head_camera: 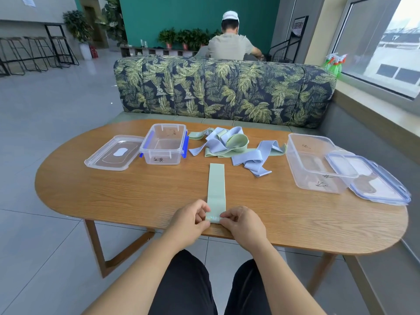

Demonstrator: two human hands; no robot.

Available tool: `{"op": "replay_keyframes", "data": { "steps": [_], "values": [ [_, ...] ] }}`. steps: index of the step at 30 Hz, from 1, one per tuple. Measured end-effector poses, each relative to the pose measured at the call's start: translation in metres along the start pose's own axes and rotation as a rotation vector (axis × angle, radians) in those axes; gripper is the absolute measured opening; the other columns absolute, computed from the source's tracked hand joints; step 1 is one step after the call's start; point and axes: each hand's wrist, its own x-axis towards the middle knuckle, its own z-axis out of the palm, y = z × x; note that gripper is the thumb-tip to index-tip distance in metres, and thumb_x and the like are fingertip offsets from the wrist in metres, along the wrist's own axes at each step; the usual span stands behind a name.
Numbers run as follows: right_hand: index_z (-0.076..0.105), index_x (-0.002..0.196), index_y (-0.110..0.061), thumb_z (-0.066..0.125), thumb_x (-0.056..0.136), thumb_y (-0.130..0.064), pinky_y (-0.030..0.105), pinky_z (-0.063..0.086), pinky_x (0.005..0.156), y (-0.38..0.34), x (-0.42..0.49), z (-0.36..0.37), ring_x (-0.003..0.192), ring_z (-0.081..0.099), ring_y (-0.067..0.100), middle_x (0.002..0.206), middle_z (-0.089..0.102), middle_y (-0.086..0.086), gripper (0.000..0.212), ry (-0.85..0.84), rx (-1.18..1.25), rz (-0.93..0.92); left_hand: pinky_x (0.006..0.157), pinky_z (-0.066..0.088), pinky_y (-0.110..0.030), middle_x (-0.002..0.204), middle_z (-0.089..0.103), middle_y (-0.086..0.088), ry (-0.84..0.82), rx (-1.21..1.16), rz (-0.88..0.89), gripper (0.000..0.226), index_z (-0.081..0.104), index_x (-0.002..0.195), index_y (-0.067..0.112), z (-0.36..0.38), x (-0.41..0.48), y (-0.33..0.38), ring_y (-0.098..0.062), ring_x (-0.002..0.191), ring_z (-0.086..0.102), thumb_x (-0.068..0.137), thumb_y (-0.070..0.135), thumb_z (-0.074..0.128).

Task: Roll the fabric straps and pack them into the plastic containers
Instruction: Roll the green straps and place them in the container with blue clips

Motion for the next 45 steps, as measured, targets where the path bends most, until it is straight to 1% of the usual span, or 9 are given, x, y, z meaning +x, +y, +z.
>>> {"op": "replay_keyframes", "data": {
  "steps": [5,15,20,24,28,32,38,42,45],
  "values": [
    [0.073,0.099,-0.034,0.066,0.088,-0.036,0.025,0.046,0.072,0.000,-0.001,0.001,0.085,0.059,0.003,0.089,0.064,-0.019,0.014,0.016,0.086,0.041,0.058,0.032,-0.007,0.084,0.050,0.019,0.077,0.060,-0.011,0.009,0.066,0.100,0.026,0.005,0.002,0.001,0.004,0.073,0.049,0.092,0.023,0.063],
    [0.070,0.085,-0.035,0.060,0.088,-0.034,0.025,0.040,0.061,-0.006,0.002,0.000,0.077,0.060,0.009,0.078,0.066,-0.015,0.011,0.049,0.121,0.159,0.075,0.045,-0.024,0.098,0.058,0.011,0.023,0.097,-0.037,0.012,0.069,0.099,0.026,0.003,0.017,-0.001,-0.007,0.084,0.054,0.093,0.029,0.059],
    [0.070,0.083,-0.032,0.060,0.086,-0.036,0.026,0.040,0.064,-0.010,0.010,-0.001,0.078,0.061,0.013,0.078,0.067,-0.011,0.012,0.029,0.092,0.239,0.075,0.045,-0.027,0.093,0.061,0.015,0.128,0.075,-0.079,0.011,0.059,0.103,0.030,0.012,0.016,0.002,-0.008,0.083,0.055,0.093,0.033,0.056],
    [0.069,0.080,-0.030,0.063,0.084,-0.038,0.026,0.040,0.063,-0.010,0.015,-0.002,0.078,0.061,0.014,0.080,0.067,-0.009,0.011,0.015,0.089,0.273,0.080,0.051,-0.037,0.093,0.057,0.013,0.224,0.069,-0.114,0.003,0.061,0.089,0.028,0.021,0.015,0.006,-0.011,0.085,0.059,0.090,0.030,0.060],
    [0.069,0.076,-0.030,0.066,0.081,-0.040,0.026,0.042,0.065,-0.010,0.019,-0.005,0.080,0.063,0.015,0.082,0.070,-0.008,0.011,-0.005,0.109,0.291,0.079,0.046,-0.030,0.095,0.051,0.012,0.315,0.105,0.051,0.008,0.068,0.091,0.020,0.036,0.010,0.005,-0.012,0.094,0.050,0.092,0.019,0.060],
    [0.070,0.080,-0.028,0.066,0.081,-0.041,0.027,0.044,0.067,-0.010,0.023,-0.005,0.082,0.064,0.016,0.082,0.071,-0.006,0.014,-0.010,0.105,0.298,0.082,0.046,-0.027,0.099,0.052,0.014,0.204,0.078,0.112,0.015,0.070,0.104,0.020,0.025,0.014,-0.003,-0.008,0.093,0.051,0.090,0.025,0.065],
    [0.066,0.078,-0.028,0.063,0.081,-0.041,0.027,0.041,0.065,-0.013,0.020,-0.004,0.081,0.061,0.017,0.082,0.067,-0.007,0.014,0.070,0.082,0.319,0.080,0.047,-0.028,0.099,0.053,0.014,0.119,0.082,0.092,0.015,0.071,0.103,0.022,0.015,0.022,-0.002,-0.007,0.086,0.054,0.092,0.028,0.062],
    [0.069,0.083,-0.028,0.054,0.088,-0.022,0.029,0.044,0.073,-0.007,0.020,-0.007,0.090,0.058,0.014,0.088,0.065,-0.011,0.017,0.151,0.146,0.110,0.074,0.043,-0.019,0.097,0.052,0.015,0.123,0.080,0.115,0.018,0.071,0.106,0.022,0.015,0.025,-0.005,-0.004,0.083,0.053,0.093,0.030,0.061],
    [0.075,0.099,-0.025,0.049,0.089,-0.007,0.030,0.041,0.090,-0.001,0.027,-0.006,0.105,0.049,0.013,0.105,0.064,-0.010,0.034,0.043,0.027,-0.188,0.067,0.037,-0.012,0.096,0.053,0.014,0.130,0.052,0.121,0.019,0.072,0.108,0.023,0.016,0.025,-0.006,-0.003,0.080,0.052,0.093,0.028,0.062]
  ]
}}
